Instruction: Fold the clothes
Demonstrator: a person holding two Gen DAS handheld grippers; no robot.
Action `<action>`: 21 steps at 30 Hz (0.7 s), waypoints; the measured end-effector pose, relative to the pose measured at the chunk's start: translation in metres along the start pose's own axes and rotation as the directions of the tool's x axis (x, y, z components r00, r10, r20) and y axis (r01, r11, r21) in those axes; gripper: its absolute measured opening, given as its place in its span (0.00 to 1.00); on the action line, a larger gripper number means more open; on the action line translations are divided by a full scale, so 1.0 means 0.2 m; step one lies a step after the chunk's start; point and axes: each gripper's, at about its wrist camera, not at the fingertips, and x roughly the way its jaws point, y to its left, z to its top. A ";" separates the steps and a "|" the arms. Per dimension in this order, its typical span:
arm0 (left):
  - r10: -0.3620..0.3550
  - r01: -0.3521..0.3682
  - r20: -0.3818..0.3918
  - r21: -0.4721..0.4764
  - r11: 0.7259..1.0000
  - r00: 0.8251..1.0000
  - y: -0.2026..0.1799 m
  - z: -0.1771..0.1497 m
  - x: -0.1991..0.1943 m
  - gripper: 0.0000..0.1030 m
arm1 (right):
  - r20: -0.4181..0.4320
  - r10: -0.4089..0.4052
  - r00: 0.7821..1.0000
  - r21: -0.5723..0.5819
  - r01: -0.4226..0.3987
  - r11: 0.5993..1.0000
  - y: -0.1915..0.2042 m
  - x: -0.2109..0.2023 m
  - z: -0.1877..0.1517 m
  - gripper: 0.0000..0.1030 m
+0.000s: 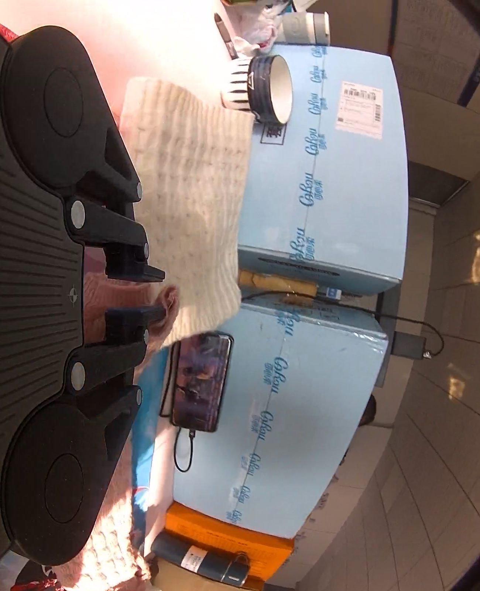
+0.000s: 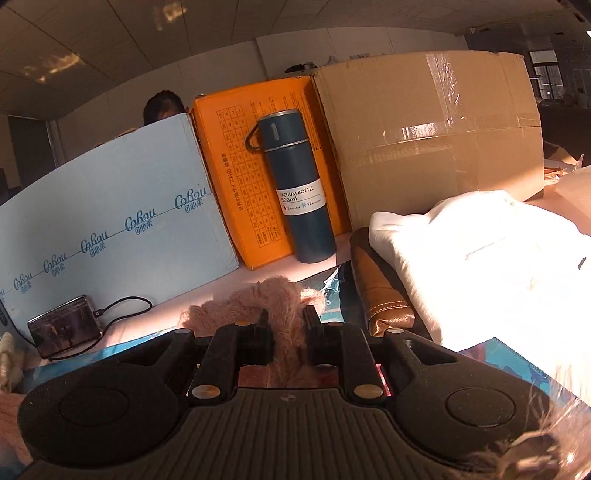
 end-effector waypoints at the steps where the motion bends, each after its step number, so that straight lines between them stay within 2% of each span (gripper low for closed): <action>1: 0.038 -0.038 0.003 -0.002 0.999 0.999 0.02 0.00 0.00 0.16 | -0.021 -0.013 1.000 -0.015 0.013 1.000 -0.02 0.02 -0.01 0.15; 3: 0.096 -0.097 0.040 0.020 0.995 0.995 0.04 0.01 -0.02 0.23 | -0.049 -0.036 0.998 -0.028 0.035 0.999 -0.06 0.05 -0.02 0.21; 4: 0.098 -0.102 0.068 0.048 0.994 0.993 0.04 0.02 -0.04 0.33 | -0.056 -0.058 0.997 -0.038 0.056 0.998 -0.07 0.06 -0.01 0.25; 5: 0.099 -0.106 0.096 0.076 0.991 0.990 0.03 0.03 -0.06 0.49 | -0.054 -0.088 0.995 -0.053 0.085 0.995 -0.08 0.07 -0.01 0.35; 6: 0.088 -0.101 0.121 0.106 0.989 0.989 0.02 0.04 -0.08 0.59 | -0.042 -0.119 0.992 -0.072 0.116 0.991 -0.09 0.07 -0.01 0.40; 7: 0.054 -0.074 0.141 0.141 0.987 0.989 0.00 0.04 -0.08 0.73 | -0.027 -0.126 0.992 -0.084 0.123 0.989 -0.09 0.07 0.00 0.42; 8: 0.014 -0.042 0.152 0.182 0.982 0.988 -0.03 0.05 -0.09 0.81 | -0.013 -0.123 0.992 -0.095 0.121 0.988 -0.09 0.06 0.01 0.47; 10: -0.081 0.040 0.134 0.288 0.957 0.988 -0.12 0.07 -0.05 0.82 | 0.014 -0.087 0.996 -0.115 0.088 0.989 -0.08 0.04 0.04 0.59; 12: -0.178 0.128 0.094 0.387 0.913 0.980 -0.23 0.08 -0.01 0.82 | 0.030 0.016 0.999 -0.172 -0.010 0.985 -0.02 0.02 0.07 0.73; 13: -0.223 0.173 0.068 0.432 0.885 0.972 -0.28 0.07 0.02 0.82 | 0.028 0.069 0.997 -0.218 -0.061 0.974 0.03 0.02 0.07 0.77; 14: -0.264 0.219 0.032 0.471 0.855 0.964 -0.34 0.07 0.05 0.82 | 0.017 0.115 0.993 -0.265 -0.107 0.958 0.08 0.03 0.08 0.84; 16: -0.326 0.300 -0.045 0.529 0.794 0.944 -0.45 0.04 0.11 0.82 | -0.057 0.228 0.972 -0.354 -0.233 0.906 0.20 0.08 0.08 0.87; 17: -0.338 0.324 -0.078 0.547 0.772 0.938 -0.50 0.02 0.14 0.82 | -0.103 0.262 0.960 -0.379 -0.282 0.882 0.23 0.13 0.09 0.87; 19: -0.355 0.369 -0.141 0.576 0.729 0.924 -0.59 -0.02 0.20 0.82 | -0.164 0.257 0.953 -0.413 -0.303 0.859 0.29 0.23 0.10 0.87; 21: -0.347 0.386 -0.185 0.591 0.708 0.919 -0.65 -0.07 0.25 0.82 | -0.196 0.217 0.956 -0.426 -0.283 0.859 0.32 0.34 0.09 0.87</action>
